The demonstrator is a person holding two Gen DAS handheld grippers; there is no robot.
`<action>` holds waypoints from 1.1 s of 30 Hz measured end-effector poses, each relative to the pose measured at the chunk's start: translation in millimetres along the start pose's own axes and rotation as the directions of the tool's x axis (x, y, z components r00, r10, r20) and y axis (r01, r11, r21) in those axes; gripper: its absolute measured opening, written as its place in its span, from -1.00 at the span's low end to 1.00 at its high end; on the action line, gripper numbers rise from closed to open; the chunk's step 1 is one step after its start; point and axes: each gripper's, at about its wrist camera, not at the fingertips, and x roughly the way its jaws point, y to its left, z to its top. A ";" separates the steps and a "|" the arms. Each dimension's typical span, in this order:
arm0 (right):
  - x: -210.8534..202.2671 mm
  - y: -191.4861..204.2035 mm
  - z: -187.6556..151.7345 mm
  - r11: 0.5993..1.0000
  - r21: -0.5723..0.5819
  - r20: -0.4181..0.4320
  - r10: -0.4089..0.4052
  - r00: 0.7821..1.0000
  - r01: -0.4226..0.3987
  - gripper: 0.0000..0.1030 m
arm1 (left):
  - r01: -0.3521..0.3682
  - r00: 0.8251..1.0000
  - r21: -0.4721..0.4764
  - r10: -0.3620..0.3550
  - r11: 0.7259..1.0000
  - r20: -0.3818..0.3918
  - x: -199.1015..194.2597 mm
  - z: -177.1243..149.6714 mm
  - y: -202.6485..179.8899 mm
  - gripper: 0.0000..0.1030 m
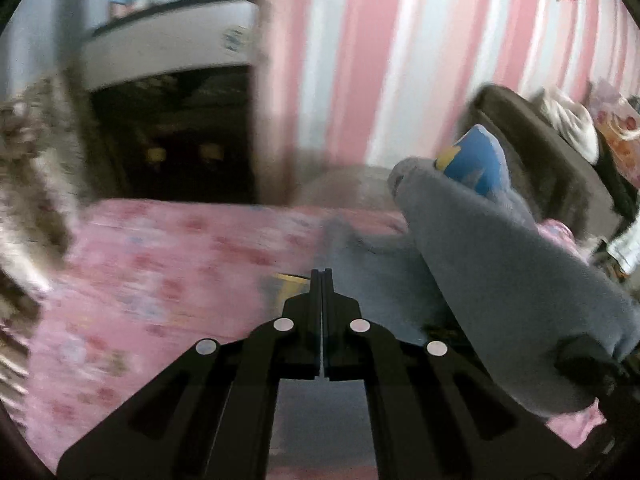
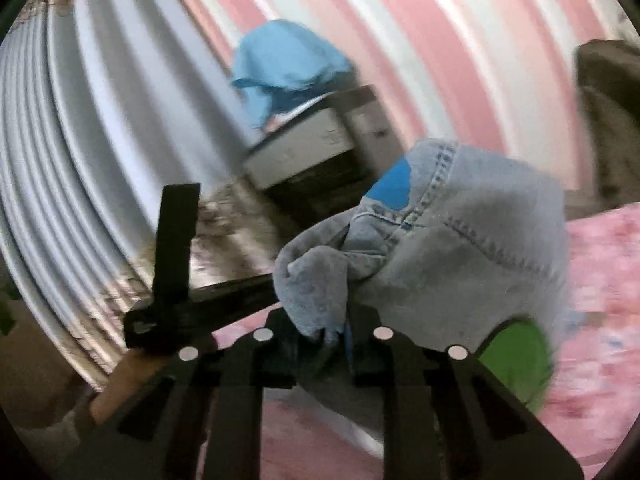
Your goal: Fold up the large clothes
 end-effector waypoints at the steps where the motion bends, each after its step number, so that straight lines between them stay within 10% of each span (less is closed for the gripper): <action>1: 16.6 7.0 -6.9 1.000 0.006 -0.032 0.014 0.999 -0.014 -0.67 | -0.016 1.000 -0.006 0.016 1.000 0.004 -4.8 0.8 12.1 -0.97; 7: 68.6 9.7 -63.2 0.982 -0.114 -0.129 -0.163 0.978 0.149 -0.50 | -0.036 0.998 -0.071 0.033 0.997 -0.045 -5.5 -17.3 72.3 -0.44; 11: 48.2 23.8 -57.8 0.977 -0.169 -0.105 -0.152 0.983 0.133 0.61 | 0.014 0.999 -0.122 -0.020 0.992 -0.047 -1.7 -23.9 74.3 -0.11; 16: -23.5 34.8 -36.7 0.962 -0.196 0.069 -0.181 0.981 0.192 0.75 | 0.093 0.996 -0.099 -0.092 0.991 0.017 -18.8 -13.4 34.2 0.37; 23: -125.3 -27.5 -14.4 0.882 -0.037 0.269 -0.444 0.855 0.470 0.85 | 0.185 0.974 0.070 -0.192 0.980 0.122 -54.9 -16.4 -73.7 0.80; 31: -176.0 -105.7 -20.1 0.827 0.138 0.216 -0.562 0.799 0.545 0.85 | 0.002 0.994 0.198 -0.022 0.980 0.103 -16.5 -30.1 -146.3 0.74; 33: -171.4 -113.6 -20.9 0.830 0.141 0.196 -0.558 0.806 0.540 0.85 | 0.025 0.998 0.184 -0.034 0.983 0.048 2.8 -35.8 -142.9 0.02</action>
